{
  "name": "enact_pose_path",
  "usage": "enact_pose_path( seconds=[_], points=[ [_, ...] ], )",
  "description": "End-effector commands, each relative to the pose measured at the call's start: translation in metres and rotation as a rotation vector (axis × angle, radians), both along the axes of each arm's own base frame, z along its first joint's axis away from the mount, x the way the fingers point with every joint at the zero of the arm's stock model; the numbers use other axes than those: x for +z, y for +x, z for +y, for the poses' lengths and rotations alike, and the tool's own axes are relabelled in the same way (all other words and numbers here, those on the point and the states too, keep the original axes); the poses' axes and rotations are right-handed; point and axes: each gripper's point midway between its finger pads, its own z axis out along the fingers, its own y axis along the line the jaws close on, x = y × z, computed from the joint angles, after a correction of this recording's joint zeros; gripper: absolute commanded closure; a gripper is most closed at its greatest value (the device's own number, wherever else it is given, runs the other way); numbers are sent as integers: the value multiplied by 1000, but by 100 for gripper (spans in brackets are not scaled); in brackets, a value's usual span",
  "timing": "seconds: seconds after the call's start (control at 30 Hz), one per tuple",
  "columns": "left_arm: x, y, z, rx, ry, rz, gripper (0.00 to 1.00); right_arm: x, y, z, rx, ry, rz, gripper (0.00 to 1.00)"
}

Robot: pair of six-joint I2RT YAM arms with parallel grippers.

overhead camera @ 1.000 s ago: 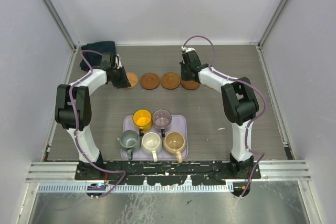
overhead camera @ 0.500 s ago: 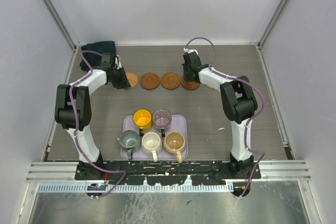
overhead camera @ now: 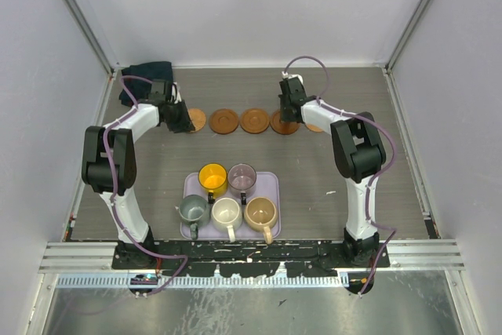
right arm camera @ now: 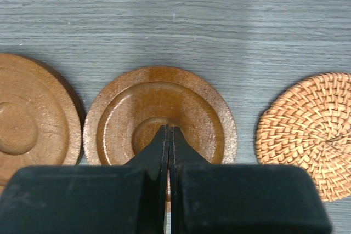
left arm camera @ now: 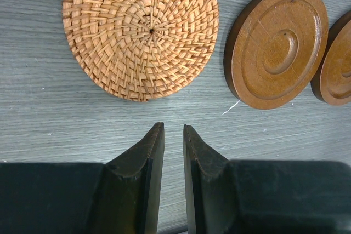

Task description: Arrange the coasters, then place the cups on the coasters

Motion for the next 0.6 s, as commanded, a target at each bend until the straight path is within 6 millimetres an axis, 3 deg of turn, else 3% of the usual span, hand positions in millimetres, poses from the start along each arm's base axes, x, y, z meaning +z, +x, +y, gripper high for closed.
enact_pose_path(
  seconds=[0.0, 0.57],
  points=[
    [21, 10, 0, 5, -26, -70, 78, 4, 5, -12, -51, -17, -27, 99],
    [22, 11, 0, 8, -31, -72, 78, 6, 6, -15, -53, 1, -25, 99]
  ],
)
